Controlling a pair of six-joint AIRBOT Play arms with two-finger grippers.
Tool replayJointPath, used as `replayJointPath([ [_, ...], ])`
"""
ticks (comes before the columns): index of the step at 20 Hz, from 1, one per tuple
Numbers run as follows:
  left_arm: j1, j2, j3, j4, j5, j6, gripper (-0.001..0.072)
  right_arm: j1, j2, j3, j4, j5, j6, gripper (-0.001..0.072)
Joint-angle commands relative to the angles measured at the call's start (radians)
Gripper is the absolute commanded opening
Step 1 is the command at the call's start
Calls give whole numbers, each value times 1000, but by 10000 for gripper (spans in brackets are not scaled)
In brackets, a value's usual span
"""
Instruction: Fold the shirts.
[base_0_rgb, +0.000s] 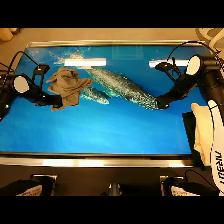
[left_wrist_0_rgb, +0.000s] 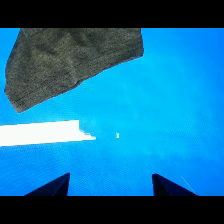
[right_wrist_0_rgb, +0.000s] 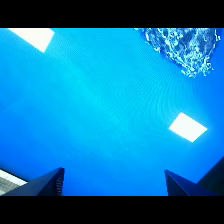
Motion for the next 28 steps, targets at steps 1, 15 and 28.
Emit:
replayJointPath([
  [1, -1, 1, 0, 0, 0, 0, 615, 1, 0, 0, 0, 1, 0, 671],
  [15, -1, 1, 0, 0, 0, 0, 615, 1, 0, 0, 0, 0, 0, 671],
  [28, 8, -72, 18, -44, 745, -76, 480, 1, -1, 0, -4, -282, -14, 671],
])
